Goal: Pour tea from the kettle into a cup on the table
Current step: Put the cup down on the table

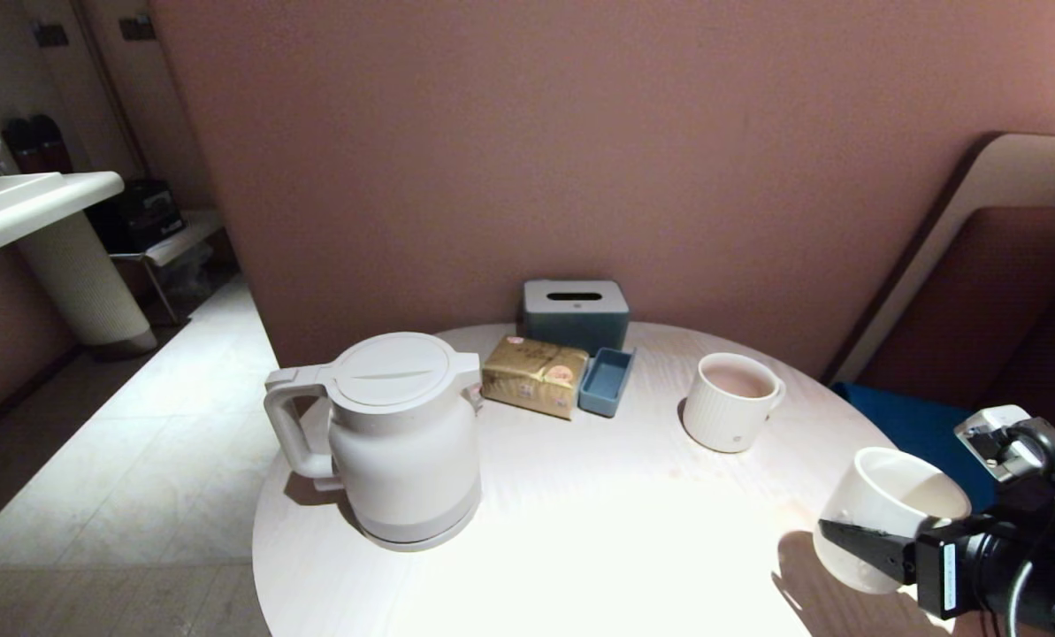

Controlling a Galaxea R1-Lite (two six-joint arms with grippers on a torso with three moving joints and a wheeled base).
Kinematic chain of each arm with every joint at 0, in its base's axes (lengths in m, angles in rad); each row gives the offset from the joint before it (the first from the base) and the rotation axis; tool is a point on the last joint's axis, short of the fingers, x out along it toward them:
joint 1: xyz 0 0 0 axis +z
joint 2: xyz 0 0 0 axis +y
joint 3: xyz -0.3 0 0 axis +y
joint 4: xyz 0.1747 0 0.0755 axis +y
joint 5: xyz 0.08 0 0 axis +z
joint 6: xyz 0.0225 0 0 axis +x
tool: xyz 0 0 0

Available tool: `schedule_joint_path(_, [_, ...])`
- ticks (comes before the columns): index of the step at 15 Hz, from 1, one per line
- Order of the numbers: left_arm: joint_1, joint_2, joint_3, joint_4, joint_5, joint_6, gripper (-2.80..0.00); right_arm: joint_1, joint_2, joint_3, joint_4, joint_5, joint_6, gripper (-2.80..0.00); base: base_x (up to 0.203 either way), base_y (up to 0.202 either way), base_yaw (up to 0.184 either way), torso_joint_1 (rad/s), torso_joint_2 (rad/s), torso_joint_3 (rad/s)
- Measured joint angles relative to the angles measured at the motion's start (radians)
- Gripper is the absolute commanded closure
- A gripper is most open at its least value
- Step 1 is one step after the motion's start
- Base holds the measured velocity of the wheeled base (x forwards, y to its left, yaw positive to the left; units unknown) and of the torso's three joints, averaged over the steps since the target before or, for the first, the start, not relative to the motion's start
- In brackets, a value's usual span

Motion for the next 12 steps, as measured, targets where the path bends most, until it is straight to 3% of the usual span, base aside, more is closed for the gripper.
schedule_joint_path(4, [0.000, 0.000, 0.000, 0.000, 0.000, 0.000, 0.00, 0.000, 0.061, 0.013, -0.029, -0.006, -0.041, 0.00, 0.000, 0.000, 0.000, 0.000, 0.00, 0.000])
schedule_joint_path(12, [0.000, 0.000, 0.000, 0.000, 0.000, 0.000, 0.00, 0.000, 0.283, 0.005, -0.253, -0.058, -0.114, 0.00, 0.000, 0.000, 0.000, 0.000, 0.00, 0.000])
